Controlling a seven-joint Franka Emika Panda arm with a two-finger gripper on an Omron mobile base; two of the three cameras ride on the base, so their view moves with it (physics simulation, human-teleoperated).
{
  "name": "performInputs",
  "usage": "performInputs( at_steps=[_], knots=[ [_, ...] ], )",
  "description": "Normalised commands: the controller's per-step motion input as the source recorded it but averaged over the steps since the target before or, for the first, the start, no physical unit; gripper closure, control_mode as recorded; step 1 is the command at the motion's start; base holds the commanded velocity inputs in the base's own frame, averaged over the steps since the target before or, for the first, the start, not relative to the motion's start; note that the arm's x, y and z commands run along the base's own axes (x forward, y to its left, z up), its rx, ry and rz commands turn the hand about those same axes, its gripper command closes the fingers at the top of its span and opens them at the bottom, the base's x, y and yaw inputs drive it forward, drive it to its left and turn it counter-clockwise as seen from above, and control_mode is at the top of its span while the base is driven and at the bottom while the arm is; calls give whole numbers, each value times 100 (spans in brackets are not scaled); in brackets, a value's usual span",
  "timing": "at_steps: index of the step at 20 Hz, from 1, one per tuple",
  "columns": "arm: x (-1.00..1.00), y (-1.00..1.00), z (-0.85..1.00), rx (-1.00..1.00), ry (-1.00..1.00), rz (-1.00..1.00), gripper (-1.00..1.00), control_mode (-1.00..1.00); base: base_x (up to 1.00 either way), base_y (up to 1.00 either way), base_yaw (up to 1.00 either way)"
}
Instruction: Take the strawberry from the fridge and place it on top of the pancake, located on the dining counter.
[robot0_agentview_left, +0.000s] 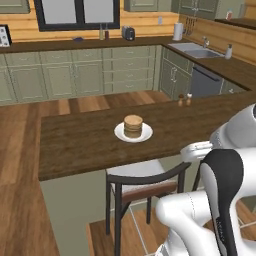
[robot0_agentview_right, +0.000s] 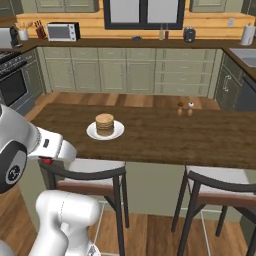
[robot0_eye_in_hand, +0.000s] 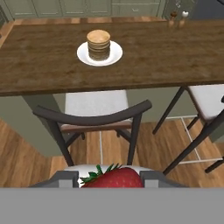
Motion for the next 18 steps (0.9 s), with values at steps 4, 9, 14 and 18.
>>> performInputs(
  at_steps=[4, 9, 14, 18],
  knots=[
    [23, 4, 8, -2, 0, 1, 100, -100, 53, 15, 2],
    [97, 21, 43, -8, -4, 3, 100, -100, 0, 0, 0],
    [100, 20, 41, -8, 0, 0, 100, -100, 0, 0, 0],
    [100, 4, -1, 3, 0, 1, 100, -100, 0, 0, 0]
  ],
)
